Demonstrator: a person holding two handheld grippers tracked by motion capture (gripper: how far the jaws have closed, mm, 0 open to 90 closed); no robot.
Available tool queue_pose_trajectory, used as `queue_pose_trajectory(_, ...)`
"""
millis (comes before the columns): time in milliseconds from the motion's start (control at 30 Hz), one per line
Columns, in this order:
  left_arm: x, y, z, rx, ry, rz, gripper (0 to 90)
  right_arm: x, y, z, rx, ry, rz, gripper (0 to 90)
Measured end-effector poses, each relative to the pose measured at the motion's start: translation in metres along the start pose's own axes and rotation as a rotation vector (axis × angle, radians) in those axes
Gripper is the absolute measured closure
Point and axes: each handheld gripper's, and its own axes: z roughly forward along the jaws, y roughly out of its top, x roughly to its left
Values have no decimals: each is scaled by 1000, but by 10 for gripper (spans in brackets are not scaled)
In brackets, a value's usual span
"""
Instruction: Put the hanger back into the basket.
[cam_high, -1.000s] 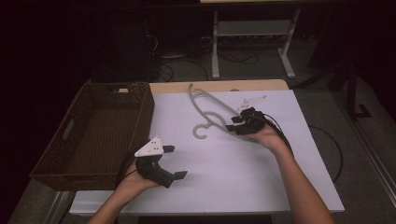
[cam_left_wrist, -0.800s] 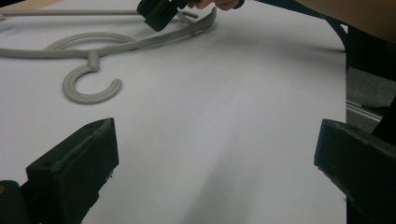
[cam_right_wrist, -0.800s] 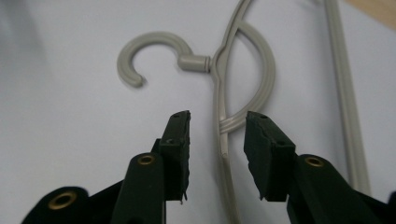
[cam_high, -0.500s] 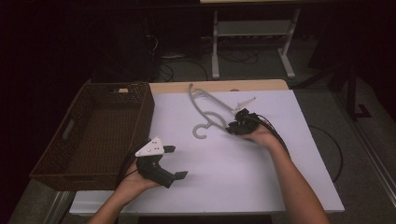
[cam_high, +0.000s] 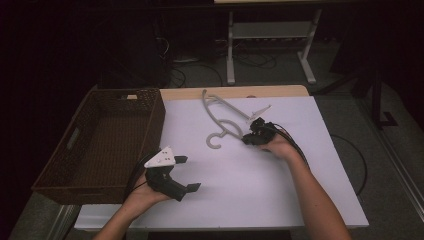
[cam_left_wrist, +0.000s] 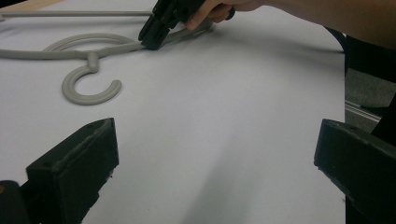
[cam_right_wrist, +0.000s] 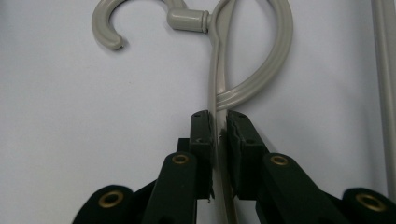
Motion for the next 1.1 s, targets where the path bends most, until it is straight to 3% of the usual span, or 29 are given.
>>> queue_pose_trajectory(500, 5, -4, 3, 17, 19, -4, 0, 6, -8, -9, 4, 41, -4, 806)
queue_pose_trajectory(567, 5, -5, 3, 17, 19, -8, 0, 11, -12, -14, 5, 49, -44, 806)
queue_pose_trajectory(667, 6, -5, 3, 21, 22, -6, 0, 16, -14, -18, -1, 65, -48, 806)
queue_pose_trajectory(833, 5, -5, 4, 19, 18, -10, 0, 29, -18, -25, -11, 90, -99, 807)
queue_pose_trajectory(1100, 5, -5, 5, 21, 18, -8, 0, 61, -31, -39, -11, 132, -193, 807)
